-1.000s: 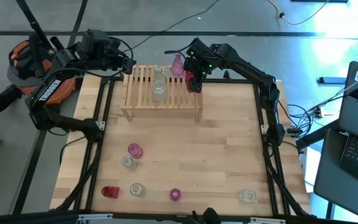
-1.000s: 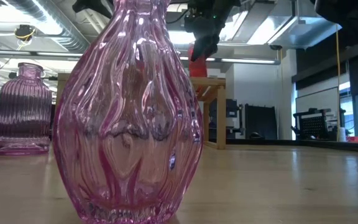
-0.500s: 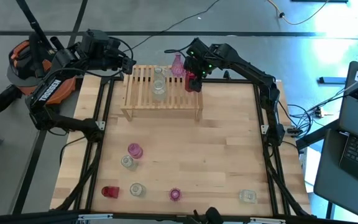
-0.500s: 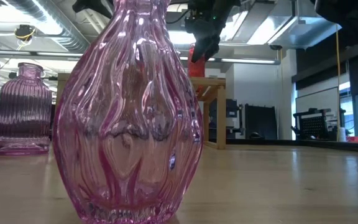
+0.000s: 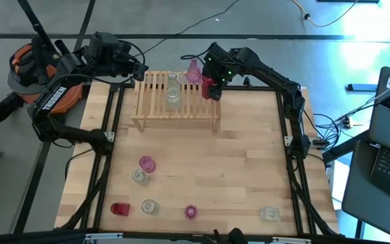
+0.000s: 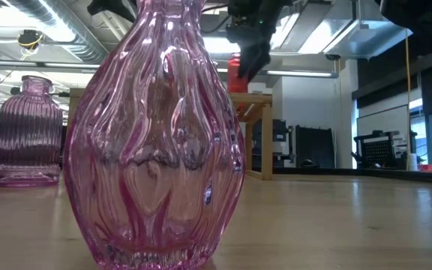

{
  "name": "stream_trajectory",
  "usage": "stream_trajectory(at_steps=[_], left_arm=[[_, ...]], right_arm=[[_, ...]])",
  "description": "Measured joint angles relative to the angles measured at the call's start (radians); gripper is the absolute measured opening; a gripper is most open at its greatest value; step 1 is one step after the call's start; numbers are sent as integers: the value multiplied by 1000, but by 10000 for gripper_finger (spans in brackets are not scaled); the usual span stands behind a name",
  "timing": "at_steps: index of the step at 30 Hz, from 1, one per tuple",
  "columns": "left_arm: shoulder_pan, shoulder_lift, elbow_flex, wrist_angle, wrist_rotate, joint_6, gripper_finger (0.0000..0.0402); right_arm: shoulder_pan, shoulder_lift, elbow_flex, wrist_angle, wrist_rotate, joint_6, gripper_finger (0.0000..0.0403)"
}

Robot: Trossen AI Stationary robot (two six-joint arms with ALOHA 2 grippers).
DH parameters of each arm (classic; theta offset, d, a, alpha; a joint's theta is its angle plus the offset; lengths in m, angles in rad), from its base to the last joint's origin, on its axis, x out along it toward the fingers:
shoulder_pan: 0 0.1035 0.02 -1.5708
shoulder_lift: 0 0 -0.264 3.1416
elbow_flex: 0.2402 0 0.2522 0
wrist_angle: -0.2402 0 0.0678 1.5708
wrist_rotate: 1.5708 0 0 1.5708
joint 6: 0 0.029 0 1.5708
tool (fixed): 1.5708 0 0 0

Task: Sort vases onto shelf
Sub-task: Put the red vase on the shelf aligned with the other red vase

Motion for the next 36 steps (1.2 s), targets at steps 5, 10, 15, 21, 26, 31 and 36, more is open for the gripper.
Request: stream_trajectory(at_steps=[5,10,15,21,26,31,36], left_arm=[[0,0,0,0,0,0,169],[0,0,0,0,0,0,169],[0,0,0,0,0,0,169],[0,0,0,0,0,0,169],[0,0,0,0,0,0,169],[0,0,0,0,0,0,169],[0,0,0,0,0,0,169]], right_arm=[[0,-1,0,-34,16,0,229],[5,-22,0,-55,36,23,219],[14,-82,0,-63,93,36,211],[35,-151,0,16,98,45,209],[81,-175,1,232,125,-53,208],[86,-160,2,304,36,-110,178],[83,-140,-9,311,38,-169,77]])
